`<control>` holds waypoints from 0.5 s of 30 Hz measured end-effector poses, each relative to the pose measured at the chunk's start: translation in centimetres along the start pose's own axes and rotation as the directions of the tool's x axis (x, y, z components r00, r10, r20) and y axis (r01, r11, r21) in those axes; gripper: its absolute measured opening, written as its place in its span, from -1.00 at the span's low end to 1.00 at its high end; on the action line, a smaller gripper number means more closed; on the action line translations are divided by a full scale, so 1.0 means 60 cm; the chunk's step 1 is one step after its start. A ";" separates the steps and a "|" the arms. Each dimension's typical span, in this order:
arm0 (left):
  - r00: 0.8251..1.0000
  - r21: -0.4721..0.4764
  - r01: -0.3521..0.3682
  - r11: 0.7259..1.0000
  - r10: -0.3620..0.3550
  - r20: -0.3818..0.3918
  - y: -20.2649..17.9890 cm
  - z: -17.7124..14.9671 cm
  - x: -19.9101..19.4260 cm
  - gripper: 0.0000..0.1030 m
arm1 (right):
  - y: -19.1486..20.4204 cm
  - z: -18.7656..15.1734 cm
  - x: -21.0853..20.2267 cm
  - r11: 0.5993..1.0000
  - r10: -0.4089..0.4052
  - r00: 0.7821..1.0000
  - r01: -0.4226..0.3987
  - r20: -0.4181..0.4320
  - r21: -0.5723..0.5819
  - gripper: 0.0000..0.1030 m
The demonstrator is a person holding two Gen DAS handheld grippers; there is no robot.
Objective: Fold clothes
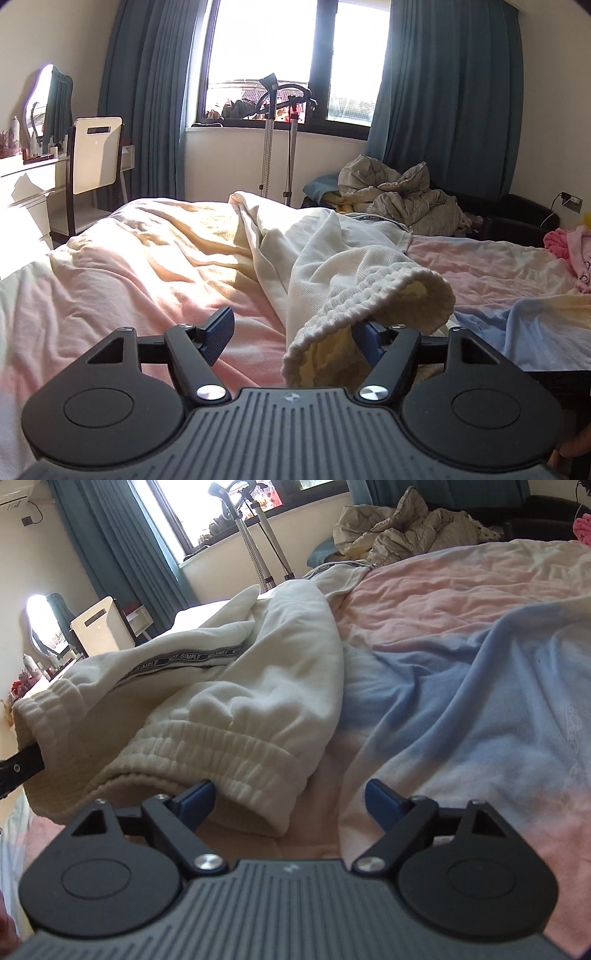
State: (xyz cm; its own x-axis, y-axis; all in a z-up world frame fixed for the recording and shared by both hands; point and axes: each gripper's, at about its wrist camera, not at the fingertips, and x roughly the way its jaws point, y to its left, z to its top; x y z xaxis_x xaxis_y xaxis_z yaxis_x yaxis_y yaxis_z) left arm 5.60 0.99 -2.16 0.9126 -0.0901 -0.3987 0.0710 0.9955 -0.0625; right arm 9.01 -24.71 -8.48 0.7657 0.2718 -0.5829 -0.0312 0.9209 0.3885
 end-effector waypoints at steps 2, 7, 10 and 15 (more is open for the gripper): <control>1.000 -0.027 -0.020 0.999 0.020 0.016 0.011 0.004 0.006 0.42 | 0.010 -0.003 0.000 0.999 0.010 1.000 -0.010 -0.014 -0.033 0.66; 0.998 -0.148 -0.045 0.988 0.052 0.042 0.047 0.020 0.012 0.43 | 0.025 -0.013 -0.003 0.996 -0.050 0.998 0.048 -0.027 -0.075 0.41; 0.998 -0.287 -0.061 0.956 0.067 0.013 0.084 0.020 0.018 0.42 | -0.009 -0.009 -0.002 0.995 -0.086 0.996 0.086 -0.006 0.052 0.12; 0.997 -0.320 -0.080 0.944 0.080 -0.013 0.097 0.015 0.026 0.40 | -0.008 -0.003 0.012 0.994 -0.018 0.998 0.012 0.053 0.109 -0.02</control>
State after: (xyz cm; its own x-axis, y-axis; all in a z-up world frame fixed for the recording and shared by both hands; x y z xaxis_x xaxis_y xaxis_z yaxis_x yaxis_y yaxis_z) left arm 7.76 6.64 -2.32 0.9100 -0.0104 -0.4146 -0.1348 0.9380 -0.3194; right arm 9.50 -24.91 -9.21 0.7992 0.2398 -0.5511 0.0487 0.8881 0.4571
